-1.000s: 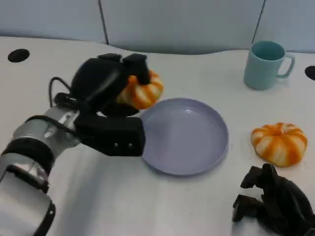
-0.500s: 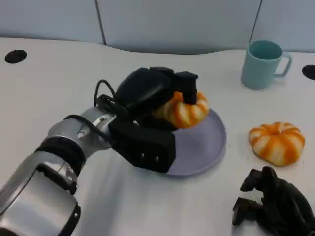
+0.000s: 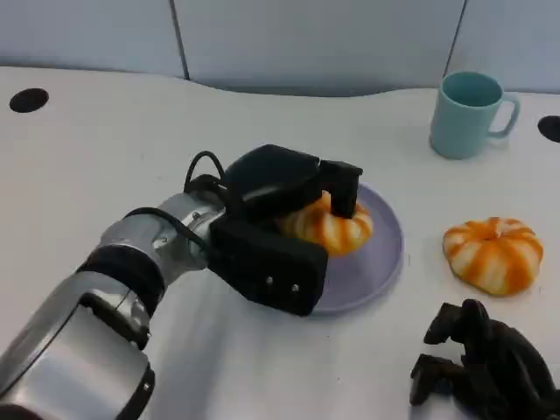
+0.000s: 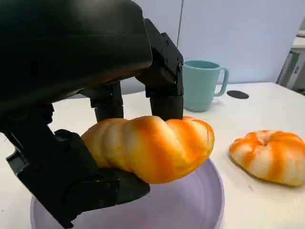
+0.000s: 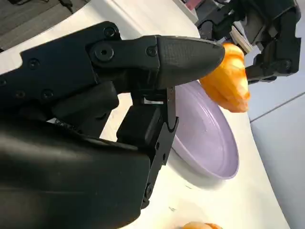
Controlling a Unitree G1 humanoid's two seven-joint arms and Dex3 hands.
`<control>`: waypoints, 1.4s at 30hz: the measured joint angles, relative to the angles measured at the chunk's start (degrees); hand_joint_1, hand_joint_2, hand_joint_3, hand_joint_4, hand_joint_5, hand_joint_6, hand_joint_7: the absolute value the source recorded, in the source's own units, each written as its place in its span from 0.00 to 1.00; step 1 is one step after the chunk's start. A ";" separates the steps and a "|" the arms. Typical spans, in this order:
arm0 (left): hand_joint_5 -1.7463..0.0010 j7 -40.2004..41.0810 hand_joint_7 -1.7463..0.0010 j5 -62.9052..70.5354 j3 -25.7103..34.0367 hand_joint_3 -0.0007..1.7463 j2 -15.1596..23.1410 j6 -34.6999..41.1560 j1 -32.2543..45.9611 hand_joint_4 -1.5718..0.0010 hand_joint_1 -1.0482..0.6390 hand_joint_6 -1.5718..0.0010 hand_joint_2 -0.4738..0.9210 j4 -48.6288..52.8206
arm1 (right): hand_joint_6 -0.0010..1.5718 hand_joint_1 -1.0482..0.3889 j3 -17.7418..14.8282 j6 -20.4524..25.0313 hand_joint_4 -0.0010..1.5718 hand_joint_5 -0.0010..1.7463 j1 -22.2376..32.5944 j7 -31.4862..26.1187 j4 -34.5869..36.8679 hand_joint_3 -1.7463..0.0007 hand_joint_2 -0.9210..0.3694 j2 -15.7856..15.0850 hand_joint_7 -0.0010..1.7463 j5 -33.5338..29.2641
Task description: Grasp the bread from the table and place it into the plate.
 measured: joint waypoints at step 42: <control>0.98 -16.16 0.98 -13.25 8.25 0.22 1.60 3.34 2.80 0.96 0.15 0.95 1.00 -1.21 | 0.74 0.40 -0.03 -0.44 0.79 0.63 -0.14 0.92 0.63 0.75 0.00 0.13 0.56 0.19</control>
